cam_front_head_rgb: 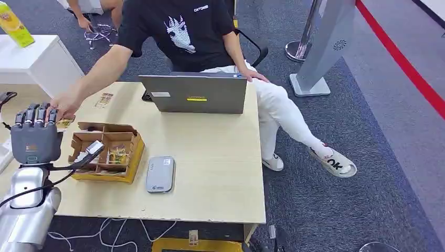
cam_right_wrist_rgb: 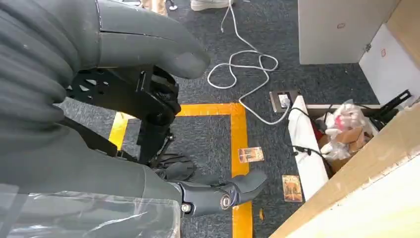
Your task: Pass the card to the sensor for recognition and then transmit it.
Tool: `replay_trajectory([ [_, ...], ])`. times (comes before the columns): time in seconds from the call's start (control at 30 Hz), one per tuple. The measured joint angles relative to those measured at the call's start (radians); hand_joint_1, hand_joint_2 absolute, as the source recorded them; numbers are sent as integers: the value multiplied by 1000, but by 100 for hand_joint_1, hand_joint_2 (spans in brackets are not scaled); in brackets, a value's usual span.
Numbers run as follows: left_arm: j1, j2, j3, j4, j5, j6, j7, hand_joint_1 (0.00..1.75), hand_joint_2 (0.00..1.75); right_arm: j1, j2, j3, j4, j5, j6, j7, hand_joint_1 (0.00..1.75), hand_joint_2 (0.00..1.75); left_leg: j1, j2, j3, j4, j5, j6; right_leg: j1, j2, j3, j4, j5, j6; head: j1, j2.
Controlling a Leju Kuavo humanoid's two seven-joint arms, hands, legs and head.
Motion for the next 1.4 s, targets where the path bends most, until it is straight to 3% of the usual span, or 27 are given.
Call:
replay_trajectory([
  [1.23, -3, -18, 0, -2, 10, 2, -32, 175, 175, 4, 0, 0, 0, 12, -12, -9, 0, 175, 0, 1, 0, 0, 0, 0, 0, 0, 0, 0, 0, 0, 0, 0],
  [1.33, 8, -21, 0, -14, 40, 2, -53, 175, 175, 6, 0, 0, 0, 22, -15, -10, 0, 175, 0, 1, 0, 0, 0, 0, 0, 0, 0, 0, 0, 0, 0, 0],
  [1.37, 14, -27, 0, -22, 67, 2, -80, 175, 175, 6, 0, 0, 0, 22, -20, -10, 0, 175, 0, 1, 0, 0, 0, 0, 0, 0, -1, 0, 0, 0, 0, 0],
  [1.4, 30, -49, -8, -49, 77, 2, -148, 175, 175, 6, 0, 0, 1, 23, -25, -13, 0, 175, 0, 2, 0, 1, 0, 0, 0, 1, -4, -1, 0, 0, 0, 0],
])
